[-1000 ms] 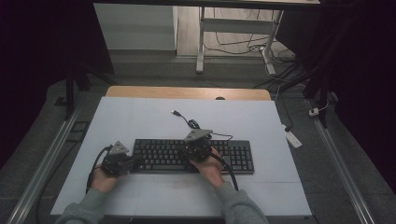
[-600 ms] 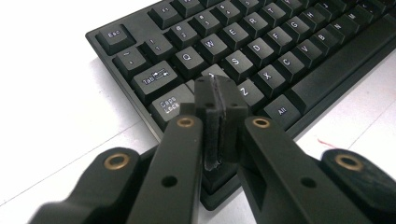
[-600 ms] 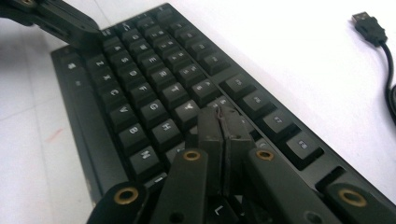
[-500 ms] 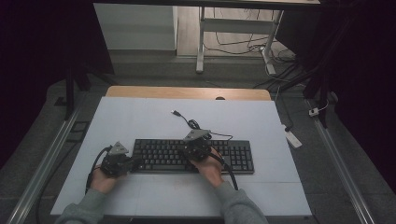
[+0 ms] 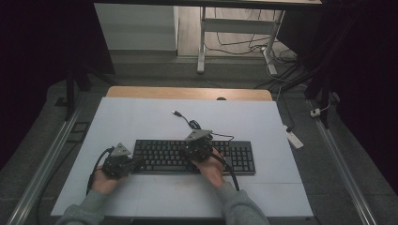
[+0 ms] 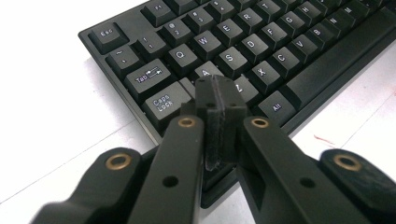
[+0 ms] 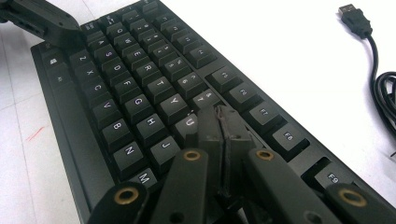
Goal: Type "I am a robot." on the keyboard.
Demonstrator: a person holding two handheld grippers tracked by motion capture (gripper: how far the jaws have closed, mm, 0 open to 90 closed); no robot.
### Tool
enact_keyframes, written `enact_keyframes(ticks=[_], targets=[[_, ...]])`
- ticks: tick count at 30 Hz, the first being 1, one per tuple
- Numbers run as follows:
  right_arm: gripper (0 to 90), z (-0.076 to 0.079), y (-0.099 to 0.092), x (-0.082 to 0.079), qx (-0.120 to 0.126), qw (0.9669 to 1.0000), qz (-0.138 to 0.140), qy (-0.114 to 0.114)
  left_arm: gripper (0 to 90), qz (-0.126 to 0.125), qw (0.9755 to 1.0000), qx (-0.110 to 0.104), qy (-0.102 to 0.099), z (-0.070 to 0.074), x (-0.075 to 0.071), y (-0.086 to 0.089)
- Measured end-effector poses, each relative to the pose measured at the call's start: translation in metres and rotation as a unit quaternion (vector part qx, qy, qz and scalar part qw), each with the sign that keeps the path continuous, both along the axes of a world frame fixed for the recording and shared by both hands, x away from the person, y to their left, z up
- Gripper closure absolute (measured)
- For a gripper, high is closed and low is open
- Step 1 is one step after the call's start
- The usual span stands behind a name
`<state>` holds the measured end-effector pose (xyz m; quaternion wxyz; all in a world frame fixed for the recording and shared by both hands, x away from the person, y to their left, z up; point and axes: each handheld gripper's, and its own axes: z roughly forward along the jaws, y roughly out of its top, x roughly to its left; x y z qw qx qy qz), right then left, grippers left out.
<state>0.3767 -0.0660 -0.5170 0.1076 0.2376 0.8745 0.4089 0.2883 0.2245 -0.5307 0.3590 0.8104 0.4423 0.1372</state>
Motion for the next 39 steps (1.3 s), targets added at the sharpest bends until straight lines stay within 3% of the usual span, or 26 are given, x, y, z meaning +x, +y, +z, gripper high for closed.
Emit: enact_keyframes(ticks=[9,13,17,21,25,29,39], targets=[[89.4,-0.002,0.002,0.0,-0.001,1.0,0.001,0.002,89.0,0.0,1.0,0.005,0.002,-0.001,0.0,-0.001],[89.6,-0.004,0.003,0.0,-0.017,0.9998,0.005,-0.001,89.0,0.0,1.0,0.004,0.002,-0.001,0.0,-0.001],[89.6,-0.003,0.003,-0.001,-0.013,0.9999,0.004,-0.005,89.0,0.0,1.0,0.004,0.002,-0.001,0.0,-0.001],[89.6,0.007,0.0,-0.005,0.008,0.9997,0.009,-0.02,89.0,0.002,1.0,0.001,-0.001,0.0,0.0,0.0],[88.9,0.008,-0.003,-0.005,0.019,0.9997,0.012,-0.012,88.9,0.007,0.9999,-0.01,-0.011,0.003,-0.002,0.002],[72.0,0.008,-0.007,-0.006,0.029,0.9995,0.008,-0.003,83.2,0.012,0.9994,-0.027,-0.021,0.006,-0.003,0.005],[63.6,0.012,-0.019,-0.009,0.03,0.9995,0.011,-0.006,70.3,0.018,0.9984,-0.046,-0.029,0.009,-0.005,0.009]])
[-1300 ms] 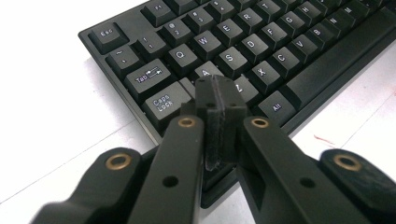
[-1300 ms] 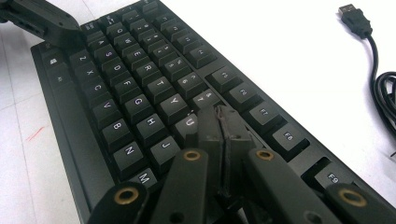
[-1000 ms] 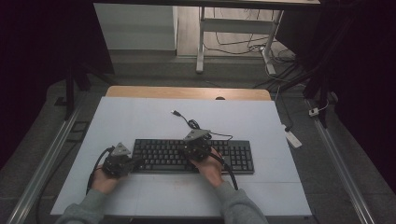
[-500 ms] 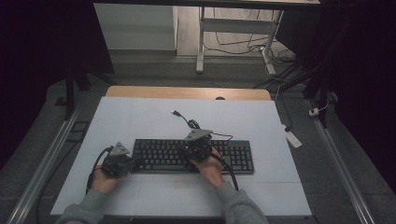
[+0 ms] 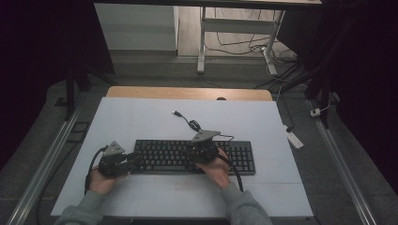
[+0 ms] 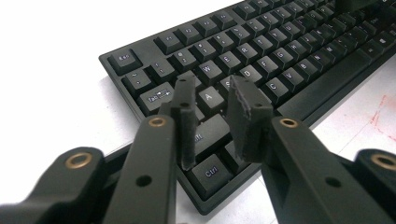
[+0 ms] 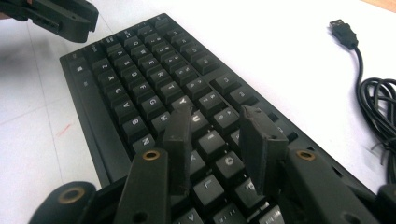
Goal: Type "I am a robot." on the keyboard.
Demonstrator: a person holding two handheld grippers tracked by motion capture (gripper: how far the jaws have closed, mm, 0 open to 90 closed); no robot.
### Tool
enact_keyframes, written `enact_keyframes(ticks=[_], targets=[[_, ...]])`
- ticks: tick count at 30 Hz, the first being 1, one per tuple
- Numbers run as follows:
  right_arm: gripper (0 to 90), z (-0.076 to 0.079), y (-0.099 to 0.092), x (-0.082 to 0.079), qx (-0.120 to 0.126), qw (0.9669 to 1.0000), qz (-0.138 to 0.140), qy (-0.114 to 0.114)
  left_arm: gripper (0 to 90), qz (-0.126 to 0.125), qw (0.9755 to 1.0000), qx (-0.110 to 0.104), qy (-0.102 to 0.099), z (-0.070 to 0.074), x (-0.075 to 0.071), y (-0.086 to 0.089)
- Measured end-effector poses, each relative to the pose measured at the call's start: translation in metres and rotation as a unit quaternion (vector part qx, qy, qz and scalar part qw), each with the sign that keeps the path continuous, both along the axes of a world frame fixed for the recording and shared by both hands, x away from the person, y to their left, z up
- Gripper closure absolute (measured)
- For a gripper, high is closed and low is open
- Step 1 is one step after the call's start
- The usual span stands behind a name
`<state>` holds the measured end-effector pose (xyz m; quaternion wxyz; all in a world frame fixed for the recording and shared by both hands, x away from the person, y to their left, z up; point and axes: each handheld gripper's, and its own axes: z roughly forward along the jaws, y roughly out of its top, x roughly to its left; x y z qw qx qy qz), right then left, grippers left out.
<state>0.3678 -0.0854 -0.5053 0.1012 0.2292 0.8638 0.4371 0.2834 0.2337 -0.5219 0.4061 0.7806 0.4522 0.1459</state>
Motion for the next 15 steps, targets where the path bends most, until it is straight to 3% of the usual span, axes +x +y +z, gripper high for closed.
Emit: enact_keyframes(ticks=[11,15], targets=[[62.4,0.006,-0.015,-0.006,0.008,0.9999,-0.005,-0.004,59.1,0.007,1.0,-0.004,0.0,0.001,0.0,0.001],[62.3,0.012,-0.03,-0.013,0.01,0.9998,-0.012,-0.01,53.6,0.01,0.9999,-0.012,-0.001,0.002,-0.001,0.003]])
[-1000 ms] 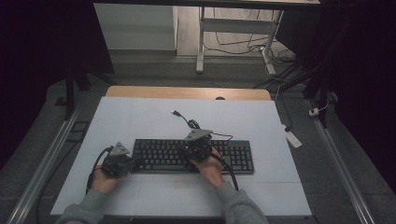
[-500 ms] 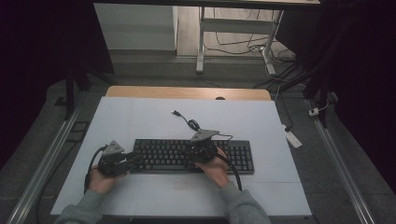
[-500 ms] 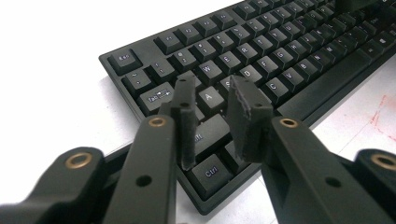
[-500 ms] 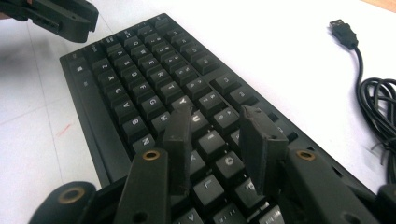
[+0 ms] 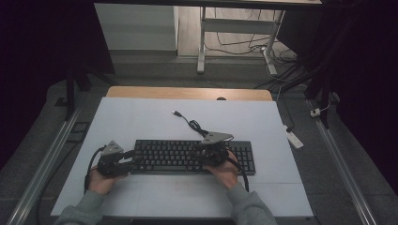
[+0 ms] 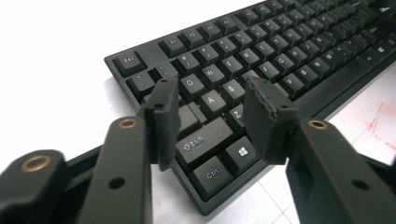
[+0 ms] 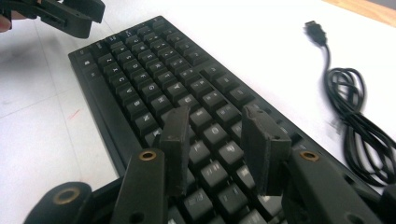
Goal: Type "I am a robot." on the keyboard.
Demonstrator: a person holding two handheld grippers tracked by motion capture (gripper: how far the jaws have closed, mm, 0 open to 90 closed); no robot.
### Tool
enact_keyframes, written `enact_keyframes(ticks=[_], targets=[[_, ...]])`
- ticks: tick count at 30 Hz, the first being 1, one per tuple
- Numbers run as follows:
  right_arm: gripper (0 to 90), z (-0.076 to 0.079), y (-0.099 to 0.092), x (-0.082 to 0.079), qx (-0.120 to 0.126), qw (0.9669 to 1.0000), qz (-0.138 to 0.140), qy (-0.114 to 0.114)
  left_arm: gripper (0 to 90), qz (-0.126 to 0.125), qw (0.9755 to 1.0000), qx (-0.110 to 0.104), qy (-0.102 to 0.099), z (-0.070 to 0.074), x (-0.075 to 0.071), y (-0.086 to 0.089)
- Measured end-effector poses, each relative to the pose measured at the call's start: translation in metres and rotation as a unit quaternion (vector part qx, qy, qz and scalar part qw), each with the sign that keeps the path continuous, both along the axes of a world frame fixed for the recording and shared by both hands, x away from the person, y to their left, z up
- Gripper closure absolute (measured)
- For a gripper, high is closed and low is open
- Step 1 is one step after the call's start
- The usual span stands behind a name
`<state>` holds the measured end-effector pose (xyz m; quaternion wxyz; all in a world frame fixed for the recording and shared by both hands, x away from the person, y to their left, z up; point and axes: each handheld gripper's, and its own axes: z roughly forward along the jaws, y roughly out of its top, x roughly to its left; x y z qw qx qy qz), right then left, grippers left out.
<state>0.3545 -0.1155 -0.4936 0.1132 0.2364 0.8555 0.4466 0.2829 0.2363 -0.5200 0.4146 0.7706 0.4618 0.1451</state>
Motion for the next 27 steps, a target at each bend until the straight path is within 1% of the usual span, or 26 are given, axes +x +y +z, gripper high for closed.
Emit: enact_keyframes(ticks=[1,2,3,4,7,8,9,12,15,19,22,23,24,27], targets=[[62.3,0.0,0.0,0.0,0.0,1.0,0.0,0.0,53.6,-0.001,1.0,-0.001,0.001,0.0,0.0,0.0],[62.2,0.002,-0.007,-0.003,0.002,1.0,-0.004,-0.003,51.4,-0.001,1.0,-0.001,0.001,0.001,0.0,0.001],[62.2,0.002,-0.007,-0.003,0.002,1.0,-0.004,-0.003,51.4,-0.004,1.0,-0.002,0.002,0.001,0.0,0.001],[62.1,0.003,-0.011,-0.005,0.002,1.0,-0.005,-0.004,49.9,-0.004,1.0,-0.001,0.002,0.001,0.0,0.001],[62.1,0.003,-0.025,-0.009,0.001,0.9999,-0.014,-0.006,45.9,-0.005,1.0,-0.001,0.001,0.002,0.0,0.001],[62.0,0.003,-0.034,-0.01,0.002,0.9998,-0.021,-0.006,43.5,-0.006,1.0,-0.002,0.002,0.002,0.0,0.0],[62.0,0.003,-0.034,-0.01,0.002,0.9998,-0.021,-0.006,43.5,-0.01,0.9999,-0.002,0.003,0.003,0.001,0.0],[61.6,0.0,-0.044,-0.011,0.002,0.9995,-0.031,-0.004,38.8,-0.016,0.9999,0.0,0.003,0.006,0.001,-0.002],[61.1,-0.002,-0.051,-0.014,0.0,0.9993,-0.038,-0.002,34.4,-0.029,0.9995,-0.005,0.006,0.011,0.0,-0.002],[61.1,-0.003,-0.054,-0.015,0.0,0.9992,-0.041,-0.003,33.9,-0.046,0.9989,-0.006,0.004,0.017,0.0,-0.005],[60.8,-0.003,-0.054,-0.016,0.0,0.9992,-0.04,-0.003,34.2,-0.052,0.9986,-0.005,0.0,0.02,0.001,-0.008],[60.8,-0.003,-0.054,-0.016,-0.001,0.9991,-0.041,-0.003,34.5,-0.055,0.9985,-0.003,-0.001,0.021,0.001,-0.01],[60.5,-0.003,-0.053,-0.017,0.0,0.9992,-0.04,-0.002,36.8,-0.06,0.9982,-0.002,-0.001,0.021,0.001,-0.011],[60.2,-0.003,-0.053,-0.017,-0.003,0.9992,-0.039,-0.003,37.9,-0.071,0.9974,0.003,-0.004,0.024,0.002,-0.017]])
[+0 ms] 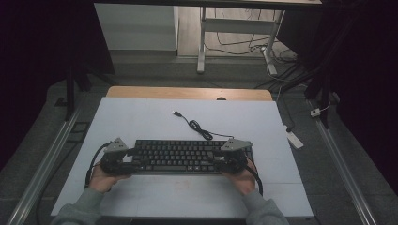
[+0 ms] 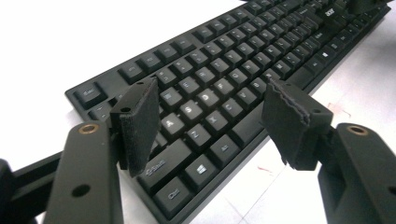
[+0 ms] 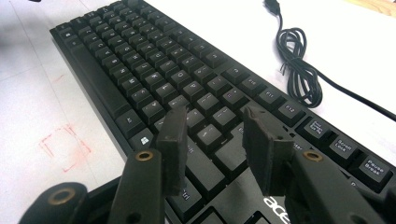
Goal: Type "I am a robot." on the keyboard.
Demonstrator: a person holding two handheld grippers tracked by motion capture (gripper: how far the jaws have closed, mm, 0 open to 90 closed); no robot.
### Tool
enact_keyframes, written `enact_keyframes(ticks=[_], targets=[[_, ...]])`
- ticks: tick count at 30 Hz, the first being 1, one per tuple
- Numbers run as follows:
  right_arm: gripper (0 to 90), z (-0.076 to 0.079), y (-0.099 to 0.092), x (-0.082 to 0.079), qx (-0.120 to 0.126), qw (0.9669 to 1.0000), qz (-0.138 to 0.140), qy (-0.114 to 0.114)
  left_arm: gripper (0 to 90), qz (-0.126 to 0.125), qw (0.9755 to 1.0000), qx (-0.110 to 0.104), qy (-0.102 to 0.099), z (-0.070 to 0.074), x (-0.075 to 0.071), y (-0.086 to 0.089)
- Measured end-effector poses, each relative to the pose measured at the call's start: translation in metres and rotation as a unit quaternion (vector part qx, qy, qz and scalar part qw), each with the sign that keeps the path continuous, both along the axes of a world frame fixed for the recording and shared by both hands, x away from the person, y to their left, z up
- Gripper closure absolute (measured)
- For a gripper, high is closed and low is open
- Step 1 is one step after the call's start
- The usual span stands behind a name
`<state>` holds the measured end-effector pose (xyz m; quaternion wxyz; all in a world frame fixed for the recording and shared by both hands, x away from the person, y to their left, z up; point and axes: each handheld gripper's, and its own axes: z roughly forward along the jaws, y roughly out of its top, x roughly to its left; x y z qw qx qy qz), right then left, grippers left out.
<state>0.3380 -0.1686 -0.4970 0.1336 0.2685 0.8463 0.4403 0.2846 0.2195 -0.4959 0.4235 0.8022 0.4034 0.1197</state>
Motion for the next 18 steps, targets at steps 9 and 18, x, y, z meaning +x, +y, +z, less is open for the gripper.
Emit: enact_keyframes(ticks=[9,18], targets=[[59.8,0.002,-0.003,0.0,0.005,1.0,-0.007,-0.003,50.9,-0.043,0.999,0.004,-0.008,0.011,0.006,-0.022],[59.2,0.002,-0.002,0.0,0.003,1.0,-0.005,-0.003,81.6,-0.087,0.9962,0.009,0.006,0.01,0.017,-0.049]])
